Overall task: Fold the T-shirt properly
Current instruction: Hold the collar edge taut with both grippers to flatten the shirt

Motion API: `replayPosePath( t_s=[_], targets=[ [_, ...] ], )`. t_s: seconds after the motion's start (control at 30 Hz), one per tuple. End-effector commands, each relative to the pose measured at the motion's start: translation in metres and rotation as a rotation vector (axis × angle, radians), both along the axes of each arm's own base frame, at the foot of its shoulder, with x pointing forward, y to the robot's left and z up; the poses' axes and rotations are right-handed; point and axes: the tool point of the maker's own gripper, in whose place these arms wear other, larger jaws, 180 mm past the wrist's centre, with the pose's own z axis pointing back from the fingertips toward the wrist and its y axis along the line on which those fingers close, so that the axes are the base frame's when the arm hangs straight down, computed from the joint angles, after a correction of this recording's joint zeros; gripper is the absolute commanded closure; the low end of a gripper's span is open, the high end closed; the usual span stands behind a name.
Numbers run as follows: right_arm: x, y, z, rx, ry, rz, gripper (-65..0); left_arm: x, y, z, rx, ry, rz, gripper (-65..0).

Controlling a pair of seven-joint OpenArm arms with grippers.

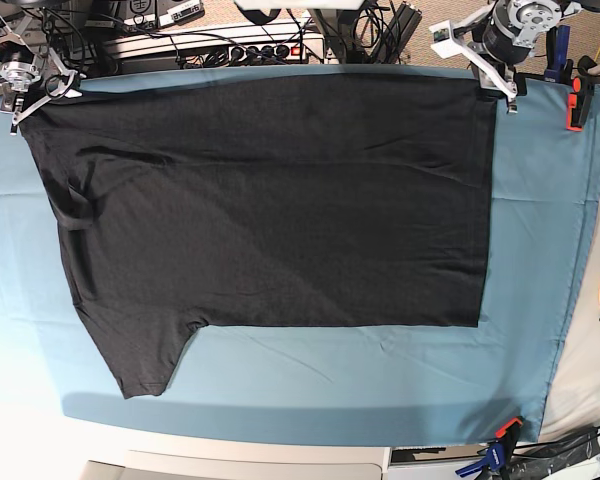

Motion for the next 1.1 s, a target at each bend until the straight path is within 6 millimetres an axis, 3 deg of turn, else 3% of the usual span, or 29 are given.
replayPosePath(
  t_s=[0.0,0.4,0.63,0.8,0.93,1.07],
  targets=[
    [0.011,-0.009,0.013,-0.051,-0.026,0.014,-27.4,0.004,0.002,0.006,0.007,-0.021,-0.006,-26.7],
    [0.017,-0.014,0.023,-0.109,-0.067,0.023,-27.4,0.008,0.004,0.010,0.024,-0.052,-0.006,-26.7],
    [0.029,0.027,0.027,-0.014,-0.127,0.088,-27.4,0.011,-0.008,0.025,-0.017,-0.072,-0.004,-26.7],
    [0.038,0.056,0.035,0.028,-0.223,0.126,-27.4,0.001,-0.020,0.036,-0.065,-0.055,-0.013,-26.7],
    [0.044,0.072,0.044,0.032,-0.322,0.136,-27.4,-0.006,-0.019,0.034,-0.058,-0.041,-0.017,-26.7],
    [0.054,0.081,0.057,0.018,-0.425,0.152,-27.4,-0.001,-0.019,0.038,-0.057,-0.075,-0.015,-26.7]
  ],
)
